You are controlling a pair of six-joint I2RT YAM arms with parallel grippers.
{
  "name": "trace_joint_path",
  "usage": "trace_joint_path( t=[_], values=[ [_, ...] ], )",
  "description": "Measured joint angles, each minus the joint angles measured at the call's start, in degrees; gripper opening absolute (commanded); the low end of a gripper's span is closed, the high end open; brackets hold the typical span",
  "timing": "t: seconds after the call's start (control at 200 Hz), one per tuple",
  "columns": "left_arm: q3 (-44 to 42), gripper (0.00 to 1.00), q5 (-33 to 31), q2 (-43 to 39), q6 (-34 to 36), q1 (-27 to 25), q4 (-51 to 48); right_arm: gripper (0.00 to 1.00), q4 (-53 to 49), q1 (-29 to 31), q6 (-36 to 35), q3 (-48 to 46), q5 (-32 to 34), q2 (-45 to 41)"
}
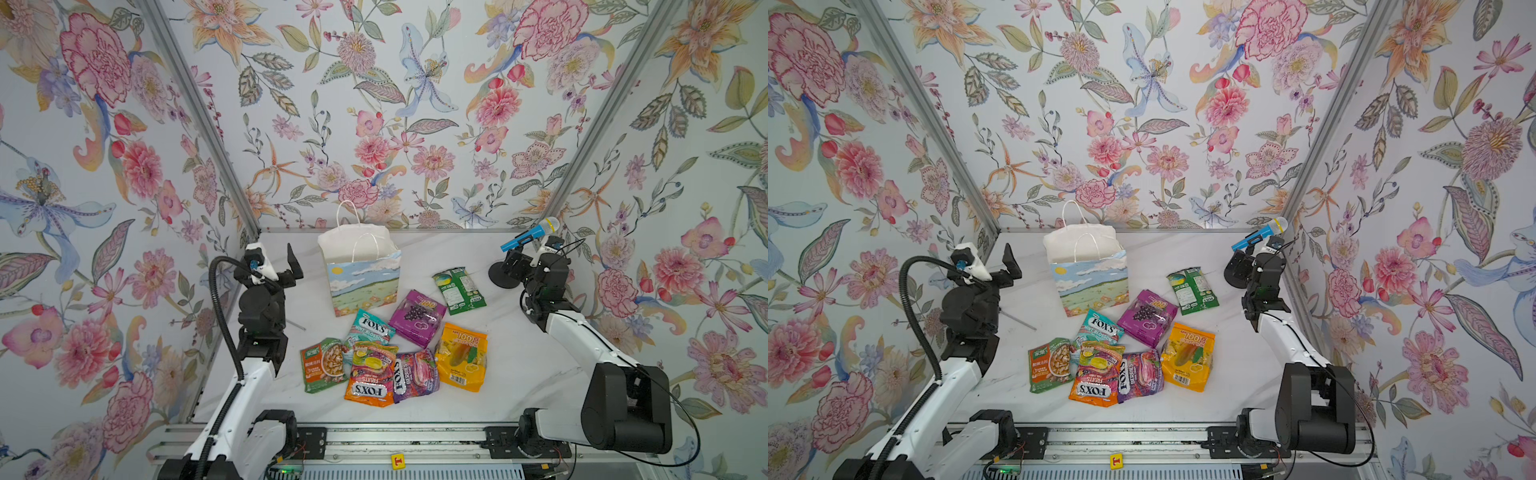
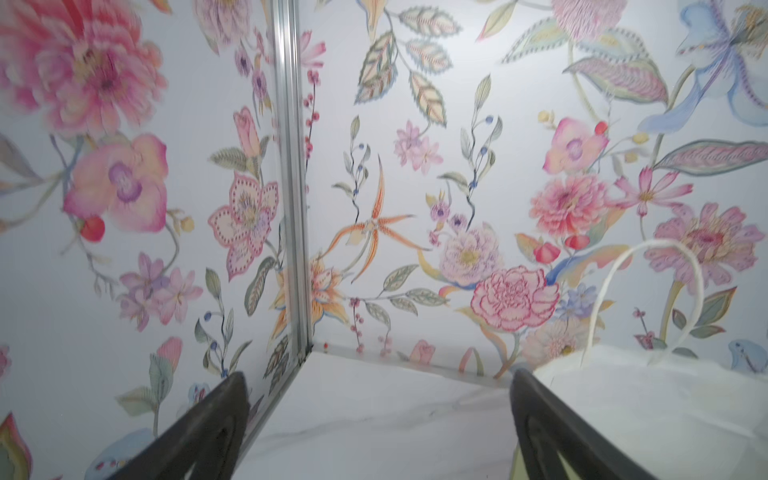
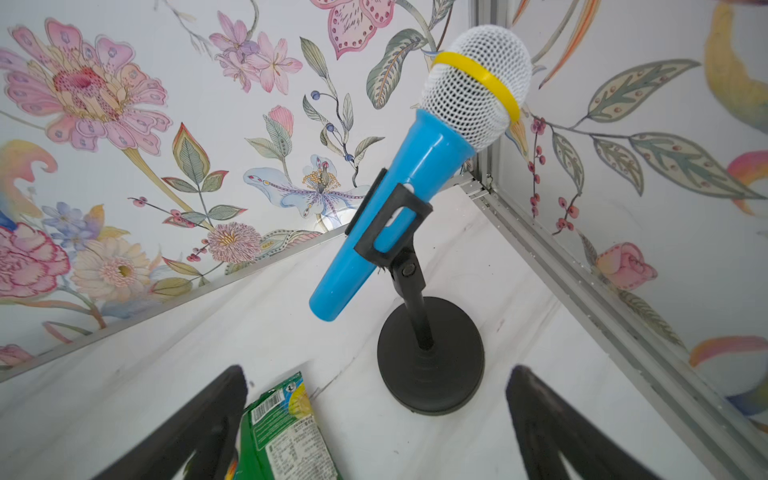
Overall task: Place the snacks into the paper bag
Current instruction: 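Raise both arms from rest toward the paper bag and snacks, then move the left gripper to the bag rim while the right gripper hovers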
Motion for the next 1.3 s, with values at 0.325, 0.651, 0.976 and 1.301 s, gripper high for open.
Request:
trace_joint_path(
  t=[0.325, 0.651, 0.976, 1.301],
  values=[
    [51.9, 0.82, 13.5, 26.9, 2.0, 0.4, -48.7, 1.00, -18.6, 2.9, 4.2, 4.9, -7.2, 3.9],
    [61.4, 0.82, 14.6, 38.9, 10.3, -4.4, -73.9, 1.00, -23.1, 3.0, 4.3, 6.0, -10.3, 3.9],
    [72.7, 0.72, 15.3, 47.1, 17.8, -6.8, -78.6, 1.00, -24.0, 3.0, 4.3, 6.3, -13.1, 3.9],
    [80.2, 0.70, 16.6, 55.3, 21.5, -6.8, -82.9, 1.00, -25.4, 3.0, 4.3, 7.1, -15.2, 3.9]
  ],
)
